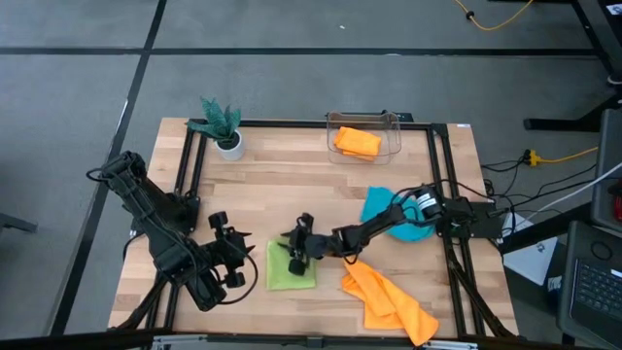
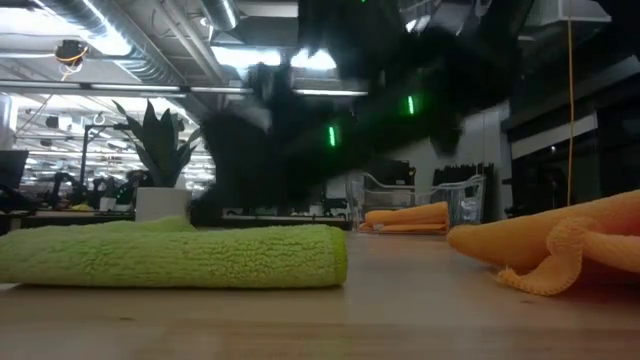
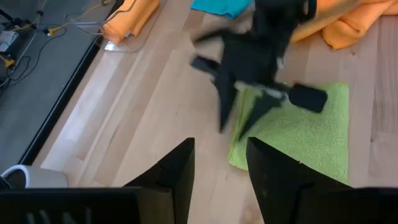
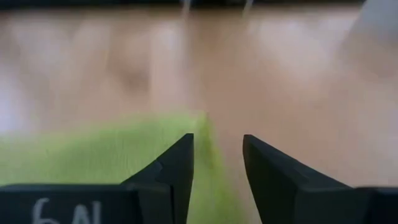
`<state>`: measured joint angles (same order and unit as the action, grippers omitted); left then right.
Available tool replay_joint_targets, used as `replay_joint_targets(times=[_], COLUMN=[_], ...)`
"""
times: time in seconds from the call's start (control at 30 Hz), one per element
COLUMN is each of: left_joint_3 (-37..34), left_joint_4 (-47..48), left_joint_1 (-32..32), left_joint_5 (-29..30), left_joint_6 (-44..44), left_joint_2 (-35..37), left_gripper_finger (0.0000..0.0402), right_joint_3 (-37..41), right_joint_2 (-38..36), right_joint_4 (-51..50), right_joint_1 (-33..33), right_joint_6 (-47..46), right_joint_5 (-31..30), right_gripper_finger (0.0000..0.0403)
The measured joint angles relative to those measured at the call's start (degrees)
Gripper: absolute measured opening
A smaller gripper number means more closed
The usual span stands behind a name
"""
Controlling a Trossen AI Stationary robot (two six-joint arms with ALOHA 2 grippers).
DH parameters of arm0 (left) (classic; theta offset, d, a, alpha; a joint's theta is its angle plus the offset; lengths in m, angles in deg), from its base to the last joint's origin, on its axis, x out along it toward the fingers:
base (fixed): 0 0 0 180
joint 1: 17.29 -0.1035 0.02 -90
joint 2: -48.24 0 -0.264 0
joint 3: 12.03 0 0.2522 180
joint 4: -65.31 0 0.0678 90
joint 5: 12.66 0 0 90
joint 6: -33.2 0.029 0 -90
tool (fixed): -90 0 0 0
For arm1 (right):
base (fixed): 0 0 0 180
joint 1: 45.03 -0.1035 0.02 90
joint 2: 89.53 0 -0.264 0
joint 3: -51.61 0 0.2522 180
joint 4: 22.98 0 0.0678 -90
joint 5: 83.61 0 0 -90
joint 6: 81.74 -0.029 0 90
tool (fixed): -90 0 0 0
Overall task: Fold microfiber towels
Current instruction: Fold the green microfiber towel
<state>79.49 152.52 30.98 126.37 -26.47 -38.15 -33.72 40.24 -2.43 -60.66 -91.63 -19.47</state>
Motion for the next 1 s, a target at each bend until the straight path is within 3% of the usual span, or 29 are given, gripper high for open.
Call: replay_joint_targets(times=[0.1, 0.2, 0.3, 0.77, 0.87, 1.0], left_joint_3=[0.0, 0.0, 0.0, 0.0, 0.0, 0.0], left_joint_4=[-0.4, -1.0, -1.1, -2.5, -2.5, -2.6], left_joint_1=[0.0, 0.0, 0.0, -0.1, -0.1, -0.1], left_joint_5=[-0.1, -0.5, -0.5, -0.5, -0.5, -0.5], left_joint_6=[-0.2, -0.1, 0.1, 0.2, 0.2, 0.2], left_joint_2=[0.0, 0.0, 0.0, 0.0, 0.0, 0.0], left_gripper_finger=[0.0137, 0.0137, 0.0137, 0.0137, 0.0137, 0.0137], right_joint_3=[-0.2, -0.3, -1.1, -10.7, -10.8, -11.0], right_joint_2=[-4.3, -5.0, -2.5, 9.7, 8.5, 1.4], right_joint_4=[1.0, 3.5, 5.1, 0.3, -0.2, -2.3], right_joint_1=[0.1, 0.1, -0.8, -0.6, -0.1, -0.2], right_joint_6=[2.7, 2.2, -0.8, -4.9, -3.3, 0.5], right_joint_5=[-1.9, 1.3, 6.7, 7.1, 7.1, 7.5], right_gripper_finger=[0.0141, 0.0141, 0.0141, 0.0141, 0.0141, 0.0141])
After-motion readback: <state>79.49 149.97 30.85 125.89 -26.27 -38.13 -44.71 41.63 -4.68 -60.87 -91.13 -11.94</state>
